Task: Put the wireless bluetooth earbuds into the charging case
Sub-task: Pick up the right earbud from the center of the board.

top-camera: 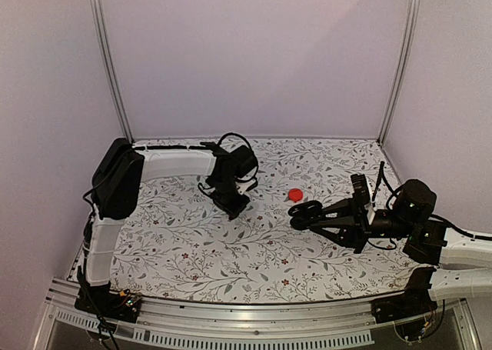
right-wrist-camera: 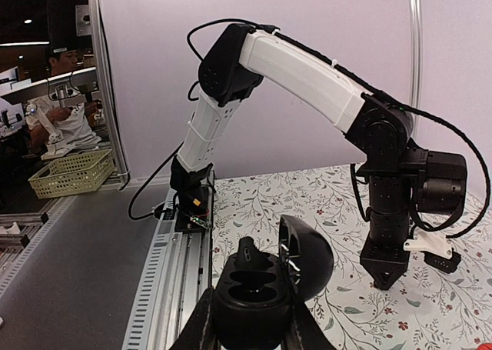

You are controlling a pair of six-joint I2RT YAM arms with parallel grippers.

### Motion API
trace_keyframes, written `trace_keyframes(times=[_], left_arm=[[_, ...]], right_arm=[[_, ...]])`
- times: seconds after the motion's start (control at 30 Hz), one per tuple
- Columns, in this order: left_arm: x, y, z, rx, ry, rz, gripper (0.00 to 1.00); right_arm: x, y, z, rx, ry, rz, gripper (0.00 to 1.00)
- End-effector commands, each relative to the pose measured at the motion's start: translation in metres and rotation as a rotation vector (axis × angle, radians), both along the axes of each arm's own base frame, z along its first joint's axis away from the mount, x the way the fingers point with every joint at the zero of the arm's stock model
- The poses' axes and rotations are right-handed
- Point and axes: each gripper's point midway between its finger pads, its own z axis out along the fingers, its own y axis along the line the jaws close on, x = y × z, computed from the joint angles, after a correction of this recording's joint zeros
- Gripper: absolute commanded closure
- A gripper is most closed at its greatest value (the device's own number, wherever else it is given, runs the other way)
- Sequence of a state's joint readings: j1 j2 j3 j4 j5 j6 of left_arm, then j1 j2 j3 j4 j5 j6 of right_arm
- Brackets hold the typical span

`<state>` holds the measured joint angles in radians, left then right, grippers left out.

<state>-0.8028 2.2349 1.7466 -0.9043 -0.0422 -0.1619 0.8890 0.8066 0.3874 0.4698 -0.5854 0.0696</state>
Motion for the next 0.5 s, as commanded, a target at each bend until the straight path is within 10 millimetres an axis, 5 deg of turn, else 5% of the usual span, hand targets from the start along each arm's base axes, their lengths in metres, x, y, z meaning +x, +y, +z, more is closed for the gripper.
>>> trace_keyframes(times=[0.0,0.27,0.47], left_arm=[[-0.001,0.031,0.001,0.078,0.014,0.047,0.85],[0.000,0.041,0.000,0.095,0.019,0.063,0.86],[0.003,0.046,0.004,0.100,0.005,0.073,0.97]], right_arm=[[0.001,-0.002,0.006,0.012,-0.017,-0.007,1.00],[0.001,-0.002,0.007,0.012,-0.020,-0.005,1.00],[0.000,-0.001,0.006,0.012,-0.019,-0.002,1.00]])
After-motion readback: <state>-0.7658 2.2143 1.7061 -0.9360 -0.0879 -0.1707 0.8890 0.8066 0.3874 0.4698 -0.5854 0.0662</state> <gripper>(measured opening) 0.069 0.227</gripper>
